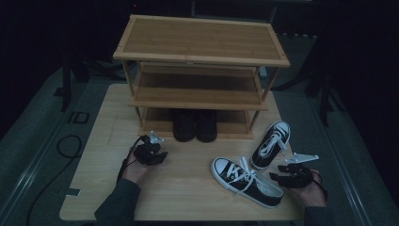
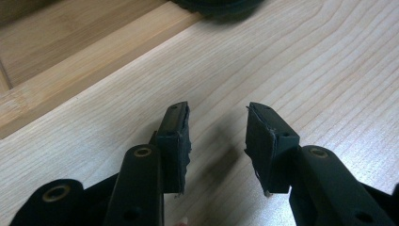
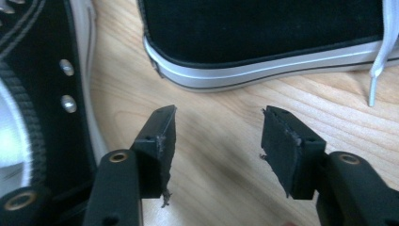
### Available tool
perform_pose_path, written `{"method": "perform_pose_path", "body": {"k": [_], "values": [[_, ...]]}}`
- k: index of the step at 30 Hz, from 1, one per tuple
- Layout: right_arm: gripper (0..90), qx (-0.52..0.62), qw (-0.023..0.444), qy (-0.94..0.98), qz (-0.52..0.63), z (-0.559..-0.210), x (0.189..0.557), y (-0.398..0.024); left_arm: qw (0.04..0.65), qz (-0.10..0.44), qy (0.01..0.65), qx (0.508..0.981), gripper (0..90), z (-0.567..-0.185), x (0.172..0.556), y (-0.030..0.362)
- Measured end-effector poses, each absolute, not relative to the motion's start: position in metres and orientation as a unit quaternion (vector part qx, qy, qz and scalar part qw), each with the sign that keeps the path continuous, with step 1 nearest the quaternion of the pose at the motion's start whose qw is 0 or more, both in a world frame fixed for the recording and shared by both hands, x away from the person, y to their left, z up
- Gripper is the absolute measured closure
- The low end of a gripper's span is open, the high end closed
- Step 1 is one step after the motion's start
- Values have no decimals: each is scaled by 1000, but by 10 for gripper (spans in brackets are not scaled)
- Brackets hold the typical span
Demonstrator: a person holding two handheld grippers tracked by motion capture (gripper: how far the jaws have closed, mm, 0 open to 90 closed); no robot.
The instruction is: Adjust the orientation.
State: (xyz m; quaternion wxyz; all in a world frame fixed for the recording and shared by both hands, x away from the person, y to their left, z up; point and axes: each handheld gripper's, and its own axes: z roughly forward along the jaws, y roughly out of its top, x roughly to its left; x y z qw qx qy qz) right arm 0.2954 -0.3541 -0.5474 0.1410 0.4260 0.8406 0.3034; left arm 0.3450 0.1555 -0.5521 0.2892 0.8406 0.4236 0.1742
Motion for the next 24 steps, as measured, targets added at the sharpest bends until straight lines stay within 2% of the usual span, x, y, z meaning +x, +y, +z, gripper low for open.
{"method": "perform_pose_path", "body": {"k": [6,14,24], "values": [[544,411,134,850,302,-535,292,-351,286,170,428,840,599,-554,345,157],[609,398,120,852,319,-517,287,-344,286,171,426,841,598,-554,343,155],[596,360,125,867,320,-506,279,-331,282,174,428,841,596,-554,343,156]]}}
